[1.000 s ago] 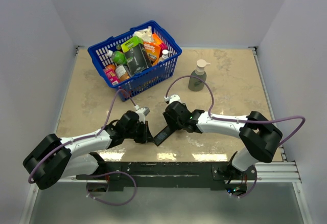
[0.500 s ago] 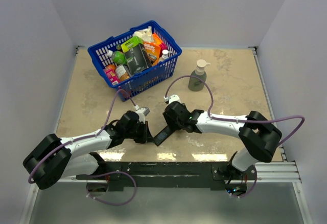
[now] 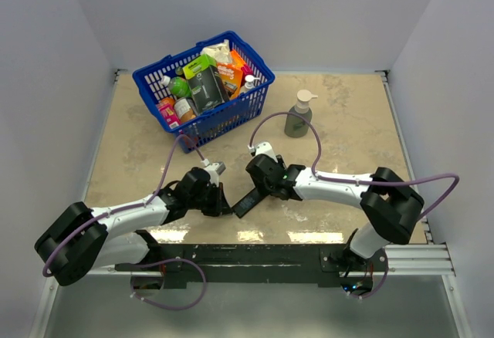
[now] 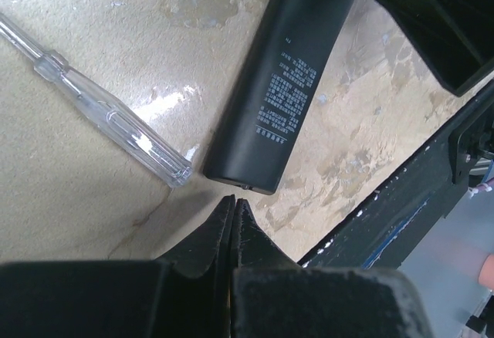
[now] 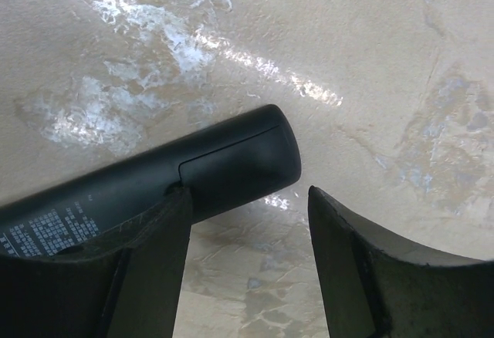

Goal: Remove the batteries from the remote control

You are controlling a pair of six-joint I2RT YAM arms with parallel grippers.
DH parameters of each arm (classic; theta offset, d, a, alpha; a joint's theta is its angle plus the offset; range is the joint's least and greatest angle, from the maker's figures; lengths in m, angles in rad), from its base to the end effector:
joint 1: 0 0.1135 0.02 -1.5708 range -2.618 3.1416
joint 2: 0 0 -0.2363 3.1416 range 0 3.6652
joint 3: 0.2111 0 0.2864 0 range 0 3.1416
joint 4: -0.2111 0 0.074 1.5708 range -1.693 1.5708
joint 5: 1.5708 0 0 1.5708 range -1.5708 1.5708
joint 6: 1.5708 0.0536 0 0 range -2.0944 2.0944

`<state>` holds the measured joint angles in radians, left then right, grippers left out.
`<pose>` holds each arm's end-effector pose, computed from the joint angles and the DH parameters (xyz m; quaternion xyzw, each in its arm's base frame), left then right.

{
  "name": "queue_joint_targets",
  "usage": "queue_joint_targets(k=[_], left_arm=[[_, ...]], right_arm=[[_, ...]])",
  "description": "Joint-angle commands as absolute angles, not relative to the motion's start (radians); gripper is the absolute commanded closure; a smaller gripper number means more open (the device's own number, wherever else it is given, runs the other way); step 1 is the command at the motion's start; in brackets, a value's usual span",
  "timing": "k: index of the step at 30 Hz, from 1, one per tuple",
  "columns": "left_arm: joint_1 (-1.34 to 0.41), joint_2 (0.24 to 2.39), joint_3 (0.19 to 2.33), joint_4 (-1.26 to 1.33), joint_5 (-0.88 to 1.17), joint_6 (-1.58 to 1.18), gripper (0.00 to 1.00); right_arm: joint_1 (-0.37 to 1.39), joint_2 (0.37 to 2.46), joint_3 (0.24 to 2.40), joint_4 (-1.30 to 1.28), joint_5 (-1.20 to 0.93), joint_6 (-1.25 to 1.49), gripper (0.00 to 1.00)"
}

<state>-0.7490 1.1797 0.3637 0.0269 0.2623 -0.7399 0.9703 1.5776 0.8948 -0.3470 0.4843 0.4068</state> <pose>0.1766 -0.1832 0.0798 0.0540 0.9164 -0.3448 0.1959 0.2123 0.2658 0.1156 -0.1986 0.9165 -0.0136 0.3471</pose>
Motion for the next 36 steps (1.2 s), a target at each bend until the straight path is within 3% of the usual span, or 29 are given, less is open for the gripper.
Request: queue_joint_targets(k=[1, 9, 16, 36], left_arm=[[-0.75, 1.173, 0.368, 0.048, 0.249, -0.727, 1.0], [-0.752, 1.169, 0.365, 0.04, 0.242, -0.726, 1.0], [-0.752, 1.164, 0.367, 0.046, 0.247, -0.732, 1.0], [-0.75, 1.163, 0.368, 0.038, 0.247, -0.726, 1.0]], right_arm=[[0.969, 1.54, 0.93, -0.399, 0.598, 0.433, 0.37], [0.969, 1.502, 0.933, -0.399, 0.605, 0.408, 0.37], [0.973, 1.471, 0.876, -0.236, 0.37, 0.33, 0.35], [0.969, 1.598, 0.928, -0.325, 0.452, 0.345, 0.41]])
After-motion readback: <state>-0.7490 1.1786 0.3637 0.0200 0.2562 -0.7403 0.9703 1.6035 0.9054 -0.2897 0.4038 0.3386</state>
